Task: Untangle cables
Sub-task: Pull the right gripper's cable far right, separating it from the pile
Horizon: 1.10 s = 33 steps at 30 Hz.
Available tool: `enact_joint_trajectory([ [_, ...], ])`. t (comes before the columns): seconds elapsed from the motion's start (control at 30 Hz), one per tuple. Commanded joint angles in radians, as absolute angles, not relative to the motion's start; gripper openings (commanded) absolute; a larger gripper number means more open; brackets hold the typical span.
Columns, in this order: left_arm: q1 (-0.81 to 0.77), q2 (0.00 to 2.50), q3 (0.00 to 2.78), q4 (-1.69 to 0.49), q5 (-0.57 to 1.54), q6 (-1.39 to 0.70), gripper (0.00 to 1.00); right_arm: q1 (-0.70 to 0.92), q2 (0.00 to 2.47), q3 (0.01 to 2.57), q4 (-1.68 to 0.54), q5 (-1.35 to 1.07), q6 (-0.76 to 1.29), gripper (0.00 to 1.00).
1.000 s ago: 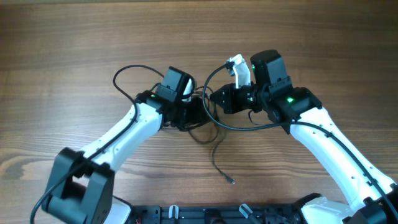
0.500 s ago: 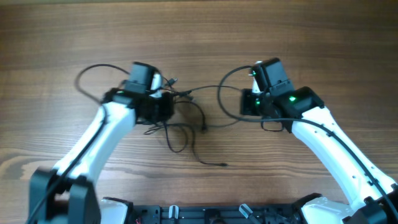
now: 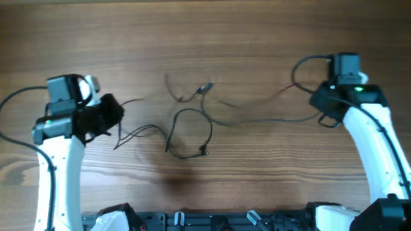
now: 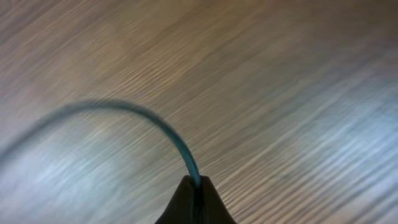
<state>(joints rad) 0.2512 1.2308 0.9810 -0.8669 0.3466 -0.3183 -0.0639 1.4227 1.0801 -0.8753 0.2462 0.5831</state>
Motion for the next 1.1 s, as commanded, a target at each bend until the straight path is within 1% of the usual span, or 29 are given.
enact_joint_trajectory([
  [0.0, 0.331, 1.217, 0.977, -0.870, 0.390, -0.295, 0.04, -0.173, 1.419, 1.093, -0.876, 0.220, 0.603, 0.04],
  [0.13, 0.367, 1.217, 0.977, -0.874, 0.416, -0.295, 0.04, -0.269, 1.419, 1.093, -0.871, 0.191, 0.604, 0.04],
  [0.27, 0.362, 1.217, 0.977, -0.873, 0.497, -0.295, 0.05, -0.308, 1.419, 1.093, -0.857, 0.106, 0.600, 0.04],
  [0.37, 0.342, 1.217, 0.977, -0.873, 0.581, -0.294, 0.05, -0.307, 1.419, 1.093, -0.801, 0.022, 0.514, 0.04],
  [0.5, 0.284, 1.218, 0.977, -0.873, 0.598, -0.287, 0.06, -0.306, 1.419, 1.093, -0.717, -0.039, 0.416, 0.04],
  [0.57, 0.250, 1.219, 0.977, -0.873, 0.598, -0.270, 0.06, -0.306, 1.419, 1.093, -0.685, -0.007, 0.414, 0.04],
  [0.73, 0.157, 1.225, 0.977, -0.873, 0.579, -0.265, 0.07, -0.313, 1.418, 1.093, -0.542, 0.162, 0.410, 0.04],
  [0.83, 0.103, 1.225, 0.977, -0.873, 0.542, -0.265, 0.08, -0.343, 1.417, 1.103, -0.471, 0.260, 0.388, 0.04],
  [0.93, 0.075, 1.225, 0.977, -0.873, 0.530, -0.265, 0.08, -0.395, 1.417, 1.145, -0.457, 0.296, 0.388, 0.05],
  [1.07, 0.058, 1.225, 0.977, -0.872, 0.530, -0.265, 0.08, -0.524, 1.417, 1.255, -0.482, 0.299, 0.430, 0.05],
])
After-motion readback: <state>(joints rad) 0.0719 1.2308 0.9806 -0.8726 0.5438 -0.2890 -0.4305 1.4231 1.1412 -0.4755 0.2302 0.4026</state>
